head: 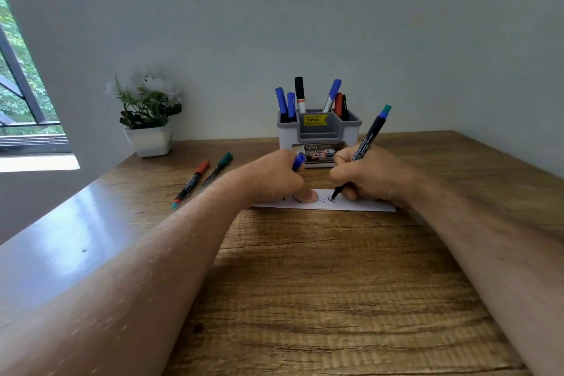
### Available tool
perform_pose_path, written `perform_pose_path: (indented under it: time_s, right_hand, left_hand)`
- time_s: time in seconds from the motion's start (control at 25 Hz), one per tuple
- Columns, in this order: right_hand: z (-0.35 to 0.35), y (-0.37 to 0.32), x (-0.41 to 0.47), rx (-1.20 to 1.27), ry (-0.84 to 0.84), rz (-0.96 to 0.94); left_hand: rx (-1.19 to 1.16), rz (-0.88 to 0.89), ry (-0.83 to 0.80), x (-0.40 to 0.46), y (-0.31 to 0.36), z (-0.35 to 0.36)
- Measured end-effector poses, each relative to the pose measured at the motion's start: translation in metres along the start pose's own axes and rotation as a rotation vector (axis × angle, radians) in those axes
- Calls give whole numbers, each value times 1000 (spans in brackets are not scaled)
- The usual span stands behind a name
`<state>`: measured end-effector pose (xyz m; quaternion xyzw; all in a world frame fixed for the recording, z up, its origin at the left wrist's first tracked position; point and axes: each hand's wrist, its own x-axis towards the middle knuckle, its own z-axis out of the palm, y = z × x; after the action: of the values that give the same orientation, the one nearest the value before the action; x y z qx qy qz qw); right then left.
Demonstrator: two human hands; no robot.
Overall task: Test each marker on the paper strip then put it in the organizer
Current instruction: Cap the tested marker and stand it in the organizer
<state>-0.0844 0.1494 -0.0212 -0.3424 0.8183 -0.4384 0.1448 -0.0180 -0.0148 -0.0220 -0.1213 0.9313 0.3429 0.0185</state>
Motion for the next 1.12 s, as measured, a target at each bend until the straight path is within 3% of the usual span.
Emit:
perform_pose_path:
  time_s: [0.56,0.8,1.12]
  right_hand:
    - [-1,-6,-1,-35,-28,-5]
    - [0,0,5,-86,104,21]
    - [0,-1,4,-114,98,26]
  left_hand:
    - [-20,-1,-7,1,0,-1]
    - [-11,-6,-10,1,0,-2]
    - [-1,-28,-2,-2,3,-1]
